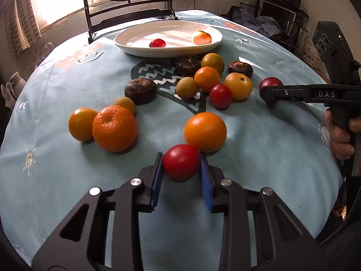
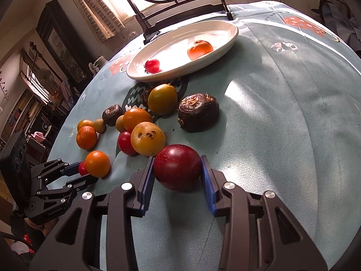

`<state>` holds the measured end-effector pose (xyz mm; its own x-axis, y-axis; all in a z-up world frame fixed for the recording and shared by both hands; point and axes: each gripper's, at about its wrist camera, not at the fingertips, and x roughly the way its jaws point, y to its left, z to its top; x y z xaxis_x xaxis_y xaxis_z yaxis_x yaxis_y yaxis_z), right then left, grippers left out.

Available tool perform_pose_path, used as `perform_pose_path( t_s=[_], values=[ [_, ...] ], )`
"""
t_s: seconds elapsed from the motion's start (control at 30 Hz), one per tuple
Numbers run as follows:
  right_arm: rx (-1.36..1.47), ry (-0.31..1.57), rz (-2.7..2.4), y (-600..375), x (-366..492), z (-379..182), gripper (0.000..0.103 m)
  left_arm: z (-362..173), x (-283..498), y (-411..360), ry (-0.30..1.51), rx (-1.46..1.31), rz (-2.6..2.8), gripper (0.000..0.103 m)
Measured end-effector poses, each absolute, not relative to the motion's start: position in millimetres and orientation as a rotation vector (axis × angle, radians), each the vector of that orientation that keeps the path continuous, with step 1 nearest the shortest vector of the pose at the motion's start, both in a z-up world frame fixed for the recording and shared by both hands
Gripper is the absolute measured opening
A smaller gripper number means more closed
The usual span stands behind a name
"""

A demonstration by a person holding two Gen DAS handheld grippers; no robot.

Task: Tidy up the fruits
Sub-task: 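Carry the apple and tomato onto the white plate and open both grippers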

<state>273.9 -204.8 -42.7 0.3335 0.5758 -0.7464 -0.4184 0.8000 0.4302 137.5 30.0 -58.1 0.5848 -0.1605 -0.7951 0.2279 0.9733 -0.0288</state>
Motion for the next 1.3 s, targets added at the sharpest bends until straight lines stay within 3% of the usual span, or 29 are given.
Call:
perform_pose_path(
  t_s=[0.4,0.67,0.97,1.3],
  values=[
    [0.166,1.022,0.658,-205.0,269.1,-38.4,0.04,-35.6,142.3,43.2,0.843,-0.083,-0.277,0.031],
    [0.099,0.824,0.697,-186.9,279.6,9.1,0.04,12.3,203.2,41.3,0.756,-0.115,-0.263,0.031],
    [-0.062,0.869,0.66,-113.1,385.5,3.9,0.04,9.6,351.2,50.8,0.915,-0.14,-0.102,0.031],
    [-0.146,0.976,0.637,-92.4,416.3,-28.1,0.04,-27.8,401.9,57.7,1.035,-0.097,-0.011,0.032]
  ],
)
